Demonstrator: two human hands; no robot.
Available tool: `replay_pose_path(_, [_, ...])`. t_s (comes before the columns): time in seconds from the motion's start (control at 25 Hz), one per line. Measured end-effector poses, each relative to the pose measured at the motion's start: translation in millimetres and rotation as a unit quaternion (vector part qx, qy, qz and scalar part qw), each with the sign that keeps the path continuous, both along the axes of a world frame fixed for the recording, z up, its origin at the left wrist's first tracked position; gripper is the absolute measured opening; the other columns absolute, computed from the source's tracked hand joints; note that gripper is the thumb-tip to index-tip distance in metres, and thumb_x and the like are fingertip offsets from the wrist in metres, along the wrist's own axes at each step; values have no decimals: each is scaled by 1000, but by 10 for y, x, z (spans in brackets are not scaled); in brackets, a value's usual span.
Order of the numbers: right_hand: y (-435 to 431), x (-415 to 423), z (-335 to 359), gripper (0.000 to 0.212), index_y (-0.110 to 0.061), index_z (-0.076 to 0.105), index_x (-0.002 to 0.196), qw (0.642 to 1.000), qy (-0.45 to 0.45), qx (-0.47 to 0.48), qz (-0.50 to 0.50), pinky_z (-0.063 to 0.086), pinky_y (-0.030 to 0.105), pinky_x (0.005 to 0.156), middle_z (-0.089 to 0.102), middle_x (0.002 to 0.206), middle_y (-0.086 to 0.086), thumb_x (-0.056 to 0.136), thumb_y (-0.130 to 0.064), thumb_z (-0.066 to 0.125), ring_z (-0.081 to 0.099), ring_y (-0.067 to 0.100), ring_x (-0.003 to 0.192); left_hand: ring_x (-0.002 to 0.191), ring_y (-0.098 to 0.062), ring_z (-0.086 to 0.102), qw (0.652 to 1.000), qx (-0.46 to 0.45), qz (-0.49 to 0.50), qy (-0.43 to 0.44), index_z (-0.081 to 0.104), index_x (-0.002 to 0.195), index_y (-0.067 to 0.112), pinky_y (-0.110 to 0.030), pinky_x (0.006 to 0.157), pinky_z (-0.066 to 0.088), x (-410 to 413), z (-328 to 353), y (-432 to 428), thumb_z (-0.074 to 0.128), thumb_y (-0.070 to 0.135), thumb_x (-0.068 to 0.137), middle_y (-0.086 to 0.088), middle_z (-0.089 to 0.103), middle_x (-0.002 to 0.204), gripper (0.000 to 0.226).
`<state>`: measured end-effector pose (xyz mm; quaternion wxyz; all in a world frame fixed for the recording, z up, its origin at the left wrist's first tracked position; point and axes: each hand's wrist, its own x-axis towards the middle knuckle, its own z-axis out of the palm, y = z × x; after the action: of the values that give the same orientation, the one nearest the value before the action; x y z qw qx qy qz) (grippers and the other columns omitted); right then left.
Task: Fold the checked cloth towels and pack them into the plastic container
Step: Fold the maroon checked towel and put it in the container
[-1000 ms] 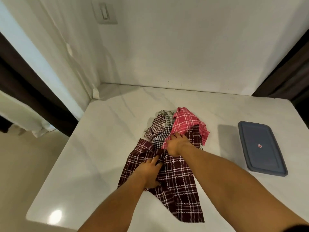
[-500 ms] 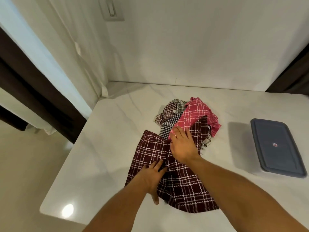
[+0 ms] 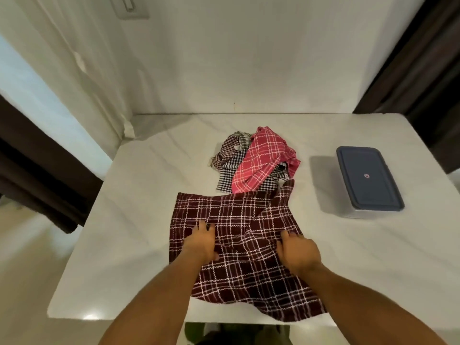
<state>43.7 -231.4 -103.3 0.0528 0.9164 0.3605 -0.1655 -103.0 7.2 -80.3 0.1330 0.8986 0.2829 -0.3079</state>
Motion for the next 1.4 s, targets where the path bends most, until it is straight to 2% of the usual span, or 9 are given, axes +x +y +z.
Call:
replay_pose_path(0.12, [-33, -65, 33, 42, -19, 49, 121, 999, -2, -25, -30, 48, 36, 64, 68, 99, 1, 102, -48, 26, 67, 24, 84, 149, -38, -9, 997, 15, -51, 57, -13, 154, 20, -67, 115, 11, -152, -101, -58, 84, 54, 64, -11, -24, 160, 136])
replay_pose_path(0.32, [7, -127, 44, 61, -13, 57, 125, 993, -42, -101, -45, 45, 45, 91, 53, 130, 12, 97, -60, 29, 50, 30, 118, 148, -37, -18, 993, 60, -71, 67, -17, 153, 18, -70, 114, 3, -145, -177, -71, 84, 57, 61, -11, -31, 157, 143])
replay_pose_path(0.44, [34, -114, 23, 64, -11, 52, 131, 990, -9, -105, -92, 43, 47, 95, 48, 136, 14, 96, -60, 29, 49, 33, 120, 150, -36, -9, 992, 104, -76, 16, -4, 156, 15, -65, 117, 9, -79, -95, -107, 84, 48, 67, -13, -19, 162, 129])
replay_pose_path(0.6, [-41, -180, 69, 44, -20, 55, 121, 997, -33, 66, -17, 47, 39, 95, 56, 118, 0, 98, -51, 34, 52, 19, 107, 144, -30, 24, 986, 109, -70, -104, 32, 146, 13, -50, 116, 30, -174, -29, -141, 81, 42, 74, -12, 23, 156, 92])
replay_pose_path(0.8, [-97, -639, 96, 37, -29, 51, 108, 967, 175, 69, 174, 54, 34, 77, 56, 103, -9, 95, -61, 38, 57, 11, 83, 95, -18, 57, 981, 3, -150, -123, 53, 104, 19, -36, 82, 52, -338, 79, -169, 55, 53, 92, 0, 58, 110, 37])
replay_pose_path(0.92, [-125, -870, 49, 50, -26, 54, 106, 956, 168, 22, 240, 50, 33, 75, 57, 104, -5, 88, -71, 45, 56, 15, 89, 77, -17, 58, 974, -26, -216, -58, 54, 89, 20, -36, 69, 52, -491, 71, -248, 44, 78, 83, 1, 62, 88, 60])
replay_pose_path(1.0, [-148, -933, 30, 61, -23, 53, 118, 955, 154, -10, 252, 45, 32, 81, 55, 115, -3, 84, -73, 50, 53, 17, 102, 85, -19, 59, 972, -41, -230, -26, 56, 101, 19, -37, 72, 51, -618, 19, -323, 53, 84, 71, 2, 62, 97, 72])
replay_pose_path(1.2, [-117, -1015, 22, 59, -23, 54, 119, 962, 133, -27, 237, 46, 34, 83, 53, 116, -4, 80, -67, 61, 49, 17, 106, 117, -26, 50, 978, -15, -209, -7, 47, 132, 15, -41, 90, 49, -797, -98, -509, 74, 48, 79, -4, 46, 130, 68])
replay_pose_path(1.4, [-183, -924, -55, 22, -28, 61, 112, 961, 216, 70, 157, 55, 40, 83, 64, 105, -5, 93, -33, 52, 61, 14, 92, 112, -28, 58, 992, -27, -115, -48, 55, 129, 17, -42, 94, 50, -866, -96, -476, 53, 8, 94, -7, 56, 127, 36])
